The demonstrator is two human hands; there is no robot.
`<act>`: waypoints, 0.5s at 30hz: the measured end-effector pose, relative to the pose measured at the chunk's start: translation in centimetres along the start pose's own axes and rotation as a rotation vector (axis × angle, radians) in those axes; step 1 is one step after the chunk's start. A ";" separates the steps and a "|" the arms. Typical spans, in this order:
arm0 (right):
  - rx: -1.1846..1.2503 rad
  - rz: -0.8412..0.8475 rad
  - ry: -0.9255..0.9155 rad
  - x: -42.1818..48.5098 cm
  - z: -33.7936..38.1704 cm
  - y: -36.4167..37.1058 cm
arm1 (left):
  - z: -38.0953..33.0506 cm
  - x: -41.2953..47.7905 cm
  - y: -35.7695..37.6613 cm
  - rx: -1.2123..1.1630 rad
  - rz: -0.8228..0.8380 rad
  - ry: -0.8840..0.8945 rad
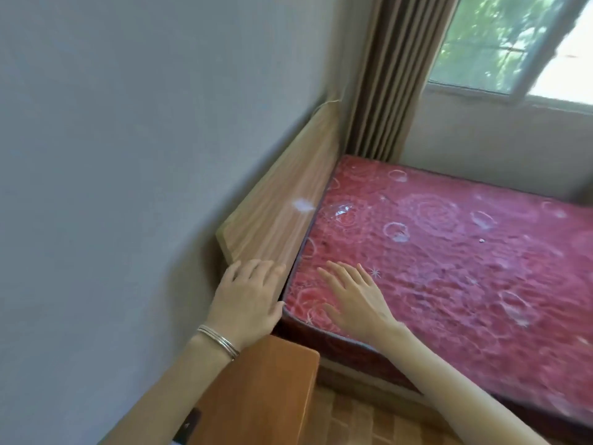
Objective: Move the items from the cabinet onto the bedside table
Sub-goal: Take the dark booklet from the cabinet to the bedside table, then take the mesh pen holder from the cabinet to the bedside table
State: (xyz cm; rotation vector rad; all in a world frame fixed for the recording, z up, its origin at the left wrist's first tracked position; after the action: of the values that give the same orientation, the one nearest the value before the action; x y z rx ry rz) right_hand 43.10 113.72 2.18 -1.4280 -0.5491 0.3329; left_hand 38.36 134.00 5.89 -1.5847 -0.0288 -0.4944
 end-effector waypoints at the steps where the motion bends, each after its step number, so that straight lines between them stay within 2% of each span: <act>1: -0.007 0.006 0.062 -2.1 -0.7 -0.6 | -1.3 0.6 -0.4 -0.009 -0.003 0.064; 8: -0.105 -0.017 0.498 -19.5 -5.2 -6.6 | -15.0 3.4 -1.8 -0.149 -0.002 0.501; 15: -0.213 -0.017 0.895 -39.0 -5.5 -13.6 | -31.5 1.0 -4.4 -0.297 -0.047 0.910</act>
State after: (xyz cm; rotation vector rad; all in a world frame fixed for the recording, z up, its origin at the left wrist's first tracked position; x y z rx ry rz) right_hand 12.21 86.71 9.19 -1.6001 0.1434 -0.3922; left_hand 28.70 104.00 10.12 -1.5123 0.7245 -1.2592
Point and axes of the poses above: each hand's wrist, its own x-axis towards the middle knuckle, its own y-axis out of the palm, z = x × y, the point moved 2 cm from there along x, towards the middle knuckle, and after that the axes turned 1 degree about x, right-handed, at the moved point
